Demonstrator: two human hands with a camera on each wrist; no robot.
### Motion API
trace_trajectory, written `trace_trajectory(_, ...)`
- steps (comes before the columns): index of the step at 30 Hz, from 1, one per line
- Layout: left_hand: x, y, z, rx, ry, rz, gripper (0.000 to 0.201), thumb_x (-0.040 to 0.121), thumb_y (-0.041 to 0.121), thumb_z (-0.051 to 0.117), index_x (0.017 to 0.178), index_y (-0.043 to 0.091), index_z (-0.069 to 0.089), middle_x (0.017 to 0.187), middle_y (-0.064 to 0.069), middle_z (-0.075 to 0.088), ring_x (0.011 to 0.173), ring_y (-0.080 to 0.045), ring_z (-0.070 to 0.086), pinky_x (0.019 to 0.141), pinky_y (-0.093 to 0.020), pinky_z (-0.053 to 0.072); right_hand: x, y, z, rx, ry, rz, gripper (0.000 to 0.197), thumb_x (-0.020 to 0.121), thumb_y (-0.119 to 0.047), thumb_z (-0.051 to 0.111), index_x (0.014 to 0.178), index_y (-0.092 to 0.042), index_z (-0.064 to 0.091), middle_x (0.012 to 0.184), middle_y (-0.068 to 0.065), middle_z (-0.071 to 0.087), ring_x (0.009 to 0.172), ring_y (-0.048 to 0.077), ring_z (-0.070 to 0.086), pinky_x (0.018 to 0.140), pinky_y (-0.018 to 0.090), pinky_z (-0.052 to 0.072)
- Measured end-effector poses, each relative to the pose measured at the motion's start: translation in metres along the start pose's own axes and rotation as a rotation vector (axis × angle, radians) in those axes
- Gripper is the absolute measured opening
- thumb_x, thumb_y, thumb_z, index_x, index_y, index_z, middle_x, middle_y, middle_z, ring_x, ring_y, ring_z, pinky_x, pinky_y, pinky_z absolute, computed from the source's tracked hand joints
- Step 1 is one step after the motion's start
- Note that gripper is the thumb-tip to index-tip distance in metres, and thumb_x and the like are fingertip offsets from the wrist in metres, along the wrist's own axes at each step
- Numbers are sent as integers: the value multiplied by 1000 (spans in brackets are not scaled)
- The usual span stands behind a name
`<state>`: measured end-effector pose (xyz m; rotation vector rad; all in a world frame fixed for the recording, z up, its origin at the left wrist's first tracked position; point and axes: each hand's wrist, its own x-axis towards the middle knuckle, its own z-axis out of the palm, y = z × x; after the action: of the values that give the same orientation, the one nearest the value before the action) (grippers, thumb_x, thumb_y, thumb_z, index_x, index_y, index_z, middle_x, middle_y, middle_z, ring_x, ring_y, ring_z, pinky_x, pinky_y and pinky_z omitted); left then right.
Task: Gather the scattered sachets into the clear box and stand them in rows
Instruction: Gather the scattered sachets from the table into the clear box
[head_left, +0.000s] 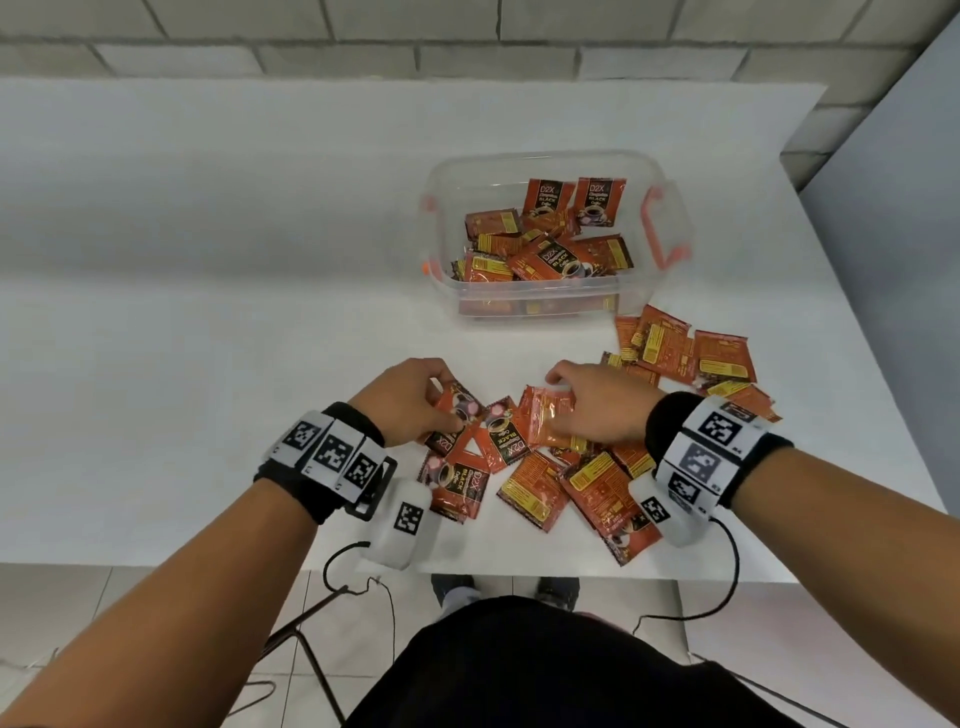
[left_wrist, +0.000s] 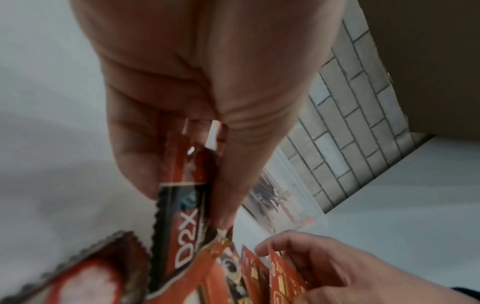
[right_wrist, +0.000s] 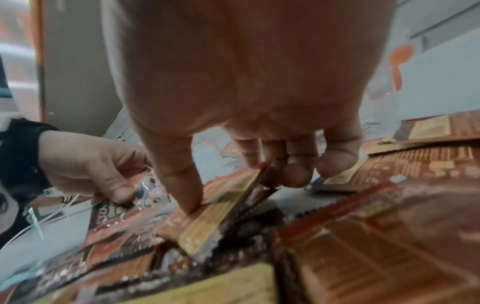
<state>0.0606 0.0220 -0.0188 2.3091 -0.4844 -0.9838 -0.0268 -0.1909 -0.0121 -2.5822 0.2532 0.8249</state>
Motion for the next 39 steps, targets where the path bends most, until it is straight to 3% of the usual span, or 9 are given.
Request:
trace_trajectory(3, -5, -8, 1, 43, -32, 8, 31, 77, 17, 79, 96, 19, 54, 93, 0, 59, 70, -9, 57, 55, -20, 44, 3, 0, 4, -79, 20, -5, 63, 84, -42, 65, 137, -19, 39, 132, 4, 50, 105, 18, 50, 79, 27, 39)
trace_trajectory(7, -14, -13, 6, 116, -41, 43, 35, 77, 22, 79, 99, 22, 52, 88, 7, 54, 68, -3, 51, 53, -16, 35, 10, 0, 5, -99, 63, -18, 48, 81, -36, 67, 120, -17, 50, 116, 3, 47, 97, 16, 44, 77, 27, 37)
trace_trajectory(14, -21, -21, 7, 80, 32, 84, 26, 89, 17, 66, 110, 21, 51, 90, 10, 55, 72, -4, 57, 58, -16, 43, 18, 2, -9, 188, 198, 17, 29, 86, -19, 66, 105, -18, 45, 90, 1, 58, 64, 10, 53, 49, 22, 38)
trace_trajectory(18, -23, -26, 5, 98, 86, 83, 26, 95, 11, 52, 119, 14, 46, 98, -4, 62, 84, -20, 62, 64, -25, 50, 18, 5, -22, 262, 318, 50, 40, 86, -19, 65, 121, -20, 45, 101, -1, 59, 77, 13, 57, 61, 24, 45)
trace_trajectory(21, -28, -25, 6, 63, 54, 69, 30, 92, 12, 57, 116, 17, 41, 93, -3, 62, 81, -21, 65, 66, -32, 54, 14, 0, -27, 268, 339, 32, 47, 86, -21, 65, 129, -18, 45, 107, -2, 55, 90, 13, 53, 75, 23, 43)
trace_trajectory(25, -31, -21, 14, 110, -91, 79, 68, 74, 19, 81, 126, 21, 37, 110, 0, 58, 92, -16, 62, 74, -28, 55, 16, -16, -20, 225, 168, -64, 49, 87, -20, 62, 133, -20, 43, 104, -2, 57, 72, 4, 51, 58, 19, 36)
trace_trajectory(30, -25, -23, 28, 389, -75, 94, 85, 69, 29, 85, 136, 18, 36, 122, -5, 50, 100, -17, 50, 81, -25, 42, 40, -31, -11, 37, 46, -80, 71, 88, -25, 62, 148, -12, 26, 132, 8, 52, 110, 22, 52, 87, 27, 42)
trace_trajectory(36, -17, -25, 28, 399, 19, 68, 67, 69, 33, 83, 123, 14, 48, 106, -1, 38, 93, -17, 40, 78, -27, 40, 58, -27, -6, 14, 74, -25, 61, 80, -31, 69, 131, -14, 41, 126, 8, 47, 110, 23, 47, 93, 34, 43)
trace_trajectory(39, -15, -23, 28, 441, 49, 94, 62, 72, 35, 80, 118, 12, 46, 104, 0, 36, 98, -19, 35, 80, -29, 36, 58, -24, -7, 82, 136, -36, 50, 77, -24, 74, 118, -13, 47, 117, 4, 46, 100, 18, 46, 82, 28, 44)
